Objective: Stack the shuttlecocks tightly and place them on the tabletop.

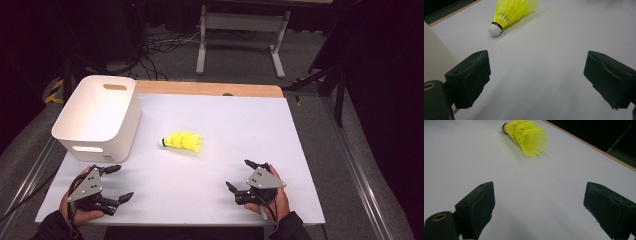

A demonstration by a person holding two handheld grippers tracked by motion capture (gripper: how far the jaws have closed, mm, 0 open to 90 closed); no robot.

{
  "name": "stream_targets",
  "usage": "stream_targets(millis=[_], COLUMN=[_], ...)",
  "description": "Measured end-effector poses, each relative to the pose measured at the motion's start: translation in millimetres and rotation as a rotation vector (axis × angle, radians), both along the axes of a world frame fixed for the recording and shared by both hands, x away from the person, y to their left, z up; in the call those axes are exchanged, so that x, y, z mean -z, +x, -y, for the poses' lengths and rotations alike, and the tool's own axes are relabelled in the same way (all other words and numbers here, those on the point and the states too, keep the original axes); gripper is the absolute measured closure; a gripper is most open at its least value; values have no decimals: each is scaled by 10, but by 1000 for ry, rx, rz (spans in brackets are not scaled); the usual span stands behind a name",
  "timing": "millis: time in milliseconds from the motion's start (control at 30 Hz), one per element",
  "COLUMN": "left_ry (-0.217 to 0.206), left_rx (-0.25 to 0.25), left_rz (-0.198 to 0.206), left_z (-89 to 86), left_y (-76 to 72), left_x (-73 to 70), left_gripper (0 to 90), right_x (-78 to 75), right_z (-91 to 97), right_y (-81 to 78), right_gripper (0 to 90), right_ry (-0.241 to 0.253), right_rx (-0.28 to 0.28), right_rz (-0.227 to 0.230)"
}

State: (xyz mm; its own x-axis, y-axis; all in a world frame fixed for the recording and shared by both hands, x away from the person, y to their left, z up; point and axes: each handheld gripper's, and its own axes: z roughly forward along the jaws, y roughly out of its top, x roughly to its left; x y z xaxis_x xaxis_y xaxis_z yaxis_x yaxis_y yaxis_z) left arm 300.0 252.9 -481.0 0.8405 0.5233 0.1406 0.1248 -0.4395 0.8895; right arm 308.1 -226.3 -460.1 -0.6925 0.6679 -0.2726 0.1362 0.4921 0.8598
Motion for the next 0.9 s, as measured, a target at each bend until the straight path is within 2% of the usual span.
stream_targets(millis=[167, 267, 600, 733, 767, 833, 900], left_ry=[7, -4, -7, -11, -15, -21, -11], left_rx=[-10, -15, -49, -51, -63, -61, -59], left_rz=[4, 0, 7, 6, 23, 21, 27], left_z=[-27, -42, -78, -79, -90, -92, -101], left_y=[-18, -27, -68, -72, -80, -87, -90], left_x=[0, 4, 4, 5, -9, -10, -14], left_gripper=[65, 61, 35, 40, 41, 42, 42], right_x=[16, 20, 30, 26, 17, 13, 0], right_z=[-74, -102, -169, -168, -163, -161, -147], right_y=[8, 20, 85, 86, 86, 85, 87], right_gripper=[109, 109, 109, 109, 109, 109, 109], right_ry=[-25, -35, -26, -28, -26, -32, -22], right_rx=[-21, -25, -58, -53, -54, -51, -46], right_rz=[5, 13, 8, 12, 15, 19, 20])
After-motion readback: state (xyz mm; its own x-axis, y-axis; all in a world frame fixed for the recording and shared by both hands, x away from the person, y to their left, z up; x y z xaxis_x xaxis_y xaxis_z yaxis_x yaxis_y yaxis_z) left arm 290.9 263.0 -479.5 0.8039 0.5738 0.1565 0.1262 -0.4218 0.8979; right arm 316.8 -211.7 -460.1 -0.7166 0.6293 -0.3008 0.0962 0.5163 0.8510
